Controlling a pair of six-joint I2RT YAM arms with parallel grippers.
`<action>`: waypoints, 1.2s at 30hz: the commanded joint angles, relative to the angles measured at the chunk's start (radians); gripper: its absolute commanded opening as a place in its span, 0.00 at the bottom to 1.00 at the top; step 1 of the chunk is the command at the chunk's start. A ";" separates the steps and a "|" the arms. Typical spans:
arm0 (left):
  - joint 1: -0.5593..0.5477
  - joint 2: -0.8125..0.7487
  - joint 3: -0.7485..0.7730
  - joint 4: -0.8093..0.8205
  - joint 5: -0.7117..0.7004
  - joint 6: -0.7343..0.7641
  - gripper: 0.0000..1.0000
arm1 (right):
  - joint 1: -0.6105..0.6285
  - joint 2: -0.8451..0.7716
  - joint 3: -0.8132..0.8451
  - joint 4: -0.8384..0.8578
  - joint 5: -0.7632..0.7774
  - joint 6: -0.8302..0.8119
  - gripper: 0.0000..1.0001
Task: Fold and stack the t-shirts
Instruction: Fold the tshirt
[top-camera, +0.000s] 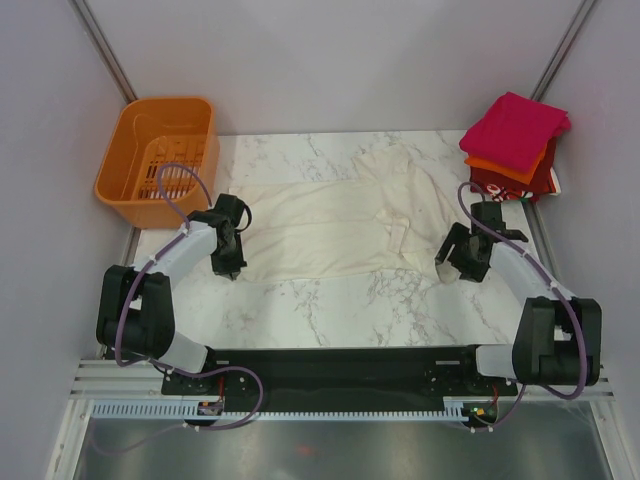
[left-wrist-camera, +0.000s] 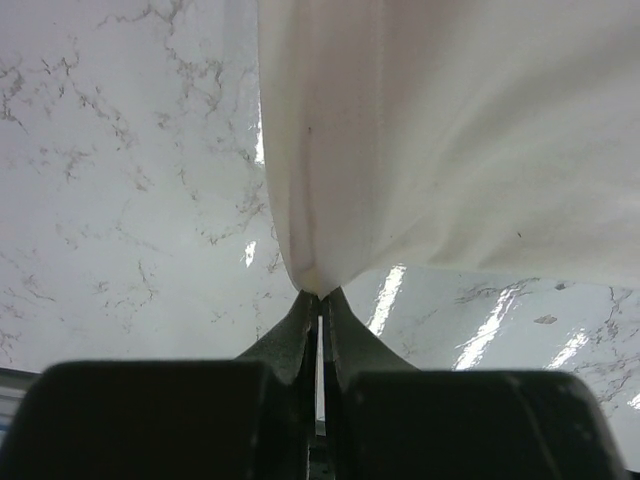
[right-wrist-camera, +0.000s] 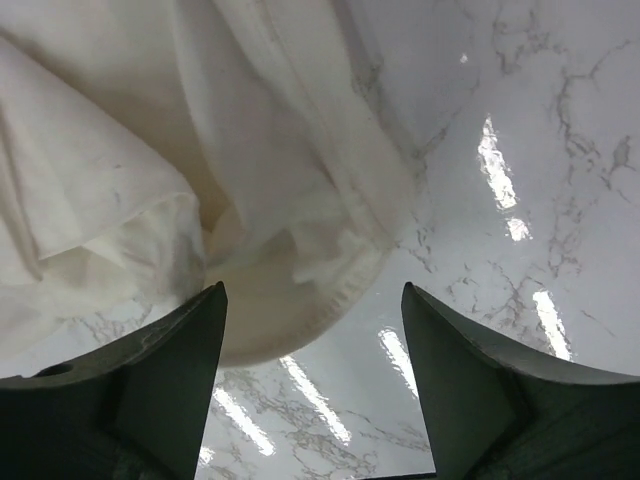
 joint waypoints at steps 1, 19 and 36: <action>0.002 -0.030 -0.007 0.022 0.029 0.039 0.02 | 0.000 -0.079 0.004 0.072 -0.097 0.021 0.75; 0.004 -0.030 -0.010 0.026 0.035 0.040 0.02 | 0.003 -0.099 -0.019 0.155 -0.181 0.029 0.60; 0.002 -0.034 -0.014 0.025 0.029 0.037 0.02 | 0.016 0.058 0.051 0.219 -0.114 -0.035 0.00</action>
